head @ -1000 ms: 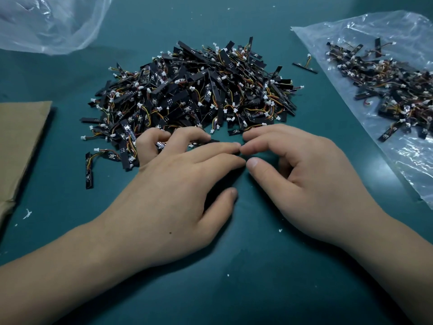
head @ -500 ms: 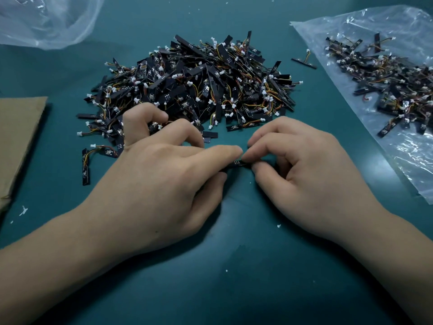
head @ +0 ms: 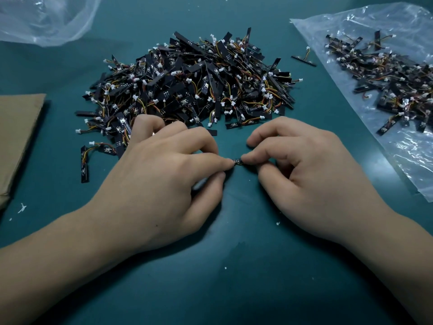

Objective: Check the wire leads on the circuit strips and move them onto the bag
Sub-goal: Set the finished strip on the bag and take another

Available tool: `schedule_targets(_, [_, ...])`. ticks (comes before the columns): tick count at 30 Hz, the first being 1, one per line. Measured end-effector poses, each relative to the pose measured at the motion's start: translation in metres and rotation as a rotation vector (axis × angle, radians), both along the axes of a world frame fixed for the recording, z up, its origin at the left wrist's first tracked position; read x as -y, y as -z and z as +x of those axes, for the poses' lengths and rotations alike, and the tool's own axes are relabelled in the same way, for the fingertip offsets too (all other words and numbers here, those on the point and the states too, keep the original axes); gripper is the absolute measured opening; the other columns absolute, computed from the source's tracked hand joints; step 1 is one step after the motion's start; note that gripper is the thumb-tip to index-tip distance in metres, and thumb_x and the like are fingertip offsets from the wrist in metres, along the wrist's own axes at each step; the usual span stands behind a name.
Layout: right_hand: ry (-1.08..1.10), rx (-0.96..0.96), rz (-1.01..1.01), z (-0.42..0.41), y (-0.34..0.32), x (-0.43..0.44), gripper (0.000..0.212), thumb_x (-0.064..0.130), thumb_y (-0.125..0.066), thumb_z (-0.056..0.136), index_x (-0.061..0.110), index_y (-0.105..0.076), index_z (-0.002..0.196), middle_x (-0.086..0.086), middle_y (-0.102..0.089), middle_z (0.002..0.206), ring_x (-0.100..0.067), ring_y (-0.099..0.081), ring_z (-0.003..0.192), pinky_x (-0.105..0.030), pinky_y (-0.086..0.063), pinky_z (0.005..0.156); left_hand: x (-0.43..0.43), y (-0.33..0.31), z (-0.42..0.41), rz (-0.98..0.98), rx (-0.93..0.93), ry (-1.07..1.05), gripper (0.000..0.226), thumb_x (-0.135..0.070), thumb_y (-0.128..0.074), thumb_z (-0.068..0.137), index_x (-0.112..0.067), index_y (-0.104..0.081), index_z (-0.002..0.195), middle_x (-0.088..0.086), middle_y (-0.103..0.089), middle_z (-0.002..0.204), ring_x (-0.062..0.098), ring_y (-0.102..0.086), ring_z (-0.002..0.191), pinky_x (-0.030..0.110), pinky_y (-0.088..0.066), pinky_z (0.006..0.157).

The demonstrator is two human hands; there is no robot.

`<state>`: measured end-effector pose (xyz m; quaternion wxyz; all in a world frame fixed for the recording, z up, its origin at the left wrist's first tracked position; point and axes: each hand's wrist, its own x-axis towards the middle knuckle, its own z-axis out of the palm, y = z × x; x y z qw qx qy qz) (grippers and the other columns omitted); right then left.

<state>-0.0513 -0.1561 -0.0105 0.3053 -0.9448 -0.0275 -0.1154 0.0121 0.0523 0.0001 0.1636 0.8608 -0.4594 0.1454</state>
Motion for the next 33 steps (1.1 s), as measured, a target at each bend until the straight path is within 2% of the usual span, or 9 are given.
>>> schedule_targets(3, [0.008, 0.005, 0.014, 0.0004, 0.0011, -0.0004, 0.02, 0.023, -0.059, 0.087, 0.033, -0.077, 0.089, 0.022, -0.064, 0.108, 0.003, -0.05, 0.063, -0.035, -0.05, 0.063, -0.0033, -0.0004, 0.0019, -0.002, -0.087, -0.016, 0.02, -0.031, -0.061, 0.093, -0.033, -0.079, 0.1, -0.01, -0.062, 0.09, 0.02, -0.056, 0.078, 0.046, -0.035, 0.085])
schedule_targets(7, [0.017, 0.0, 0.032, 0.0011, 0.0006, -0.0002, 0.02, 0.025, -0.06, 0.085, 0.035, -0.077, 0.086, 0.023, -0.064, 0.109, -0.001, -0.053, 0.063, -0.034, -0.05, 0.064, -0.0044, 0.0028, 0.0045, -0.059, -0.269, -0.024, 0.023, -0.034, -0.057, 0.093, -0.037, -0.077, 0.104, -0.017, -0.054, 0.077, 0.006, -0.054, 0.077, 0.043, -0.037, 0.082])
schedule_targets(9, [0.014, 0.004, 0.03, 0.0008, 0.0008, -0.0004, 0.02, 0.024, -0.06, 0.085, 0.035, -0.077, 0.086, 0.023, -0.064, 0.109, -0.003, -0.054, 0.063, -0.035, -0.051, 0.063, -0.0043, 0.0014, 0.0053, -0.091, -0.325, -0.03, 0.024, -0.035, -0.056, 0.092, -0.037, -0.077, 0.103, -0.02, -0.058, 0.071, 0.0, -0.055, 0.074, 0.042, -0.039, 0.084])
schedule_targets(13, [0.009, 0.001, 0.024, 0.0018, 0.0017, 0.0004, 0.02, 0.024, -0.06, 0.086, 0.034, -0.077, 0.087, 0.023, -0.064, 0.109, -0.004, -0.053, 0.063, -0.036, -0.051, 0.064, -0.0034, -0.0005, 0.0047, -0.091, -0.348, -0.029, 0.024, -0.036, -0.056, 0.092, -0.038, -0.077, 0.102, -0.016, -0.064, 0.065, 0.005, -0.058, 0.065, 0.041, -0.038, 0.082])
schedule_targets(18, [0.004, 0.011, 0.032, 0.0013, 0.0022, 0.0002, 0.021, 0.024, -0.06, 0.087, 0.034, -0.078, 0.089, 0.022, -0.065, 0.109, 0.003, -0.051, 0.064, -0.034, -0.05, 0.065, -0.0041, 0.0001, 0.0047, -0.125, -0.36, -0.043, 0.024, -0.038, -0.055, 0.091, -0.04, -0.078, 0.098, -0.016, -0.06, 0.058, 0.012, -0.057, 0.058, 0.041, -0.036, 0.083])
schedule_targets(25, [-0.002, 0.003, 0.03, 0.001, 0.001, -0.0017, 0.018, 0.025, -0.06, 0.087, 0.033, -0.076, 0.088, 0.022, -0.064, 0.109, 0.003, -0.051, 0.064, -0.034, -0.049, 0.063, -0.0051, -0.0005, 0.0047, -0.114, -0.389, -0.056, 0.027, -0.043, -0.051, 0.091, -0.042, -0.076, 0.101, -0.013, -0.066, 0.062, 0.016, -0.057, 0.057, 0.038, -0.033, 0.083])
schedule_targets(29, [-0.01, 0.0, 0.007, 0.0002, 0.0004, -0.0014, 0.016, 0.026, -0.06, 0.088, 0.032, -0.074, 0.089, 0.021, -0.063, 0.11, 0.003, -0.049, 0.063, -0.034, -0.049, 0.064, -0.0047, 0.0002, 0.0039, -0.095, -0.366, -0.047, 0.025, -0.04, -0.053, 0.092, -0.041, -0.075, 0.103, -0.015, -0.067, 0.066, 0.01, -0.055, 0.058, 0.039, -0.034, 0.081])
schedule_targets(33, [-0.012, -0.005, 0.008, 0.0015, 0.0003, -0.0015, 0.014, 0.028, -0.061, 0.088, 0.034, -0.074, 0.087, 0.022, -0.063, 0.11, -0.001, -0.051, 0.064, -0.034, -0.049, 0.064, -0.0036, -0.0013, 0.0043, -0.097, -0.392, -0.06, 0.028, -0.046, -0.049, 0.092, -0.044, -0.076, 0.1, -0.013, -0.064, 0.058, 0.018, -0.055, 0.056, 0.037, -0.033, 0.083])
